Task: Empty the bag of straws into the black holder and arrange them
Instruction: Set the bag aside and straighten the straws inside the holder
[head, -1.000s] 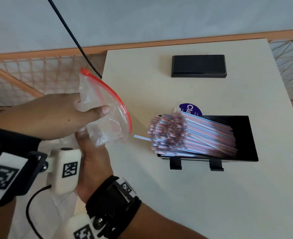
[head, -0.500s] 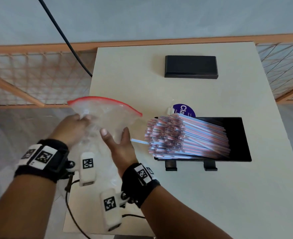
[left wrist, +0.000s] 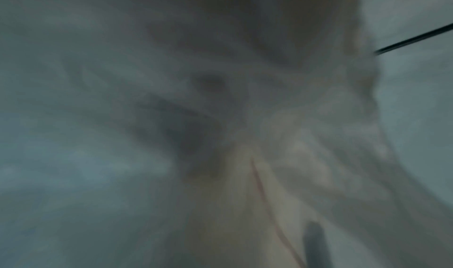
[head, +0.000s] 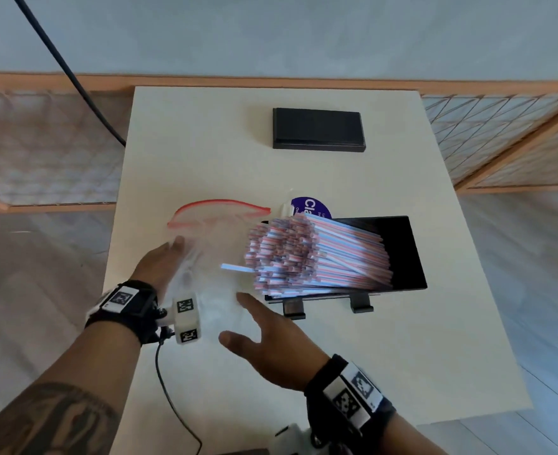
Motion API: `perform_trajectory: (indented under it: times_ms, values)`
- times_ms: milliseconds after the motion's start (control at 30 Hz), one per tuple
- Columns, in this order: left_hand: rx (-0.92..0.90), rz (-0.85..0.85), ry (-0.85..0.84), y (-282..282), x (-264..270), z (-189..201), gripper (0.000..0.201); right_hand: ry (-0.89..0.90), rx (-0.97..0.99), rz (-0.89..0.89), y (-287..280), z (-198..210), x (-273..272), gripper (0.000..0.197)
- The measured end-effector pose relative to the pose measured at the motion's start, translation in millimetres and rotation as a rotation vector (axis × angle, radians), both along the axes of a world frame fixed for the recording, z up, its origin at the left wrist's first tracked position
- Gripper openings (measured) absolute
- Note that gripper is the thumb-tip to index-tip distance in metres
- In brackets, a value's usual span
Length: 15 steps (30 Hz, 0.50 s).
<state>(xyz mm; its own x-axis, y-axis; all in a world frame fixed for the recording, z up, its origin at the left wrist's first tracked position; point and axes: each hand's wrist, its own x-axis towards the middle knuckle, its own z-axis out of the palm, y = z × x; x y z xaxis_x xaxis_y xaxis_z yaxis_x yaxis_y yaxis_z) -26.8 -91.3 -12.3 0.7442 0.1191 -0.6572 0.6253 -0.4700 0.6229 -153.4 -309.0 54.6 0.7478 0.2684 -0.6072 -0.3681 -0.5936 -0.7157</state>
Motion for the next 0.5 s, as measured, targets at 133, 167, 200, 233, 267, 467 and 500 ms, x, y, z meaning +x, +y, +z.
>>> perform_trajectory:
  times_ms: [133,167,200,233,267,467,500]
  values:
    - [0.069,-0.054,-0.008,-6,7,-7,0.068,-0.122,-0.063,0.035,-29,26,-16,0.069]
    - [0.092,-0.052,-0.010,-8,9,-7,0.067,-0.155,-0.060,0.020,-37,33,-19,0.065]
    - [0.118,-0.058,-0.006,-10,10,-4,0.070,-0.175,-0.036,0.000,-46,40,-22,0.059]
    - [0.148,-0.061,0.011,-12,10,1,0.076,-0.183,0.005,-0.025,-55,48,-23,0.052]
    - [0.174,-0.057,0.003,-13,11,7,0.081,-0.185,0.053,-0.050,-65,56,-23,0.045]
    - [0.304,0.157,-0.440,-7,-14,67,0.048,-0.400,0.106,-0.098,-143,95,2,0.032]
    - [0.187,0.206,-0.534,-8,-25,73,0.042,-0.433,0.087,-0.107,-154,93,10,0.039]
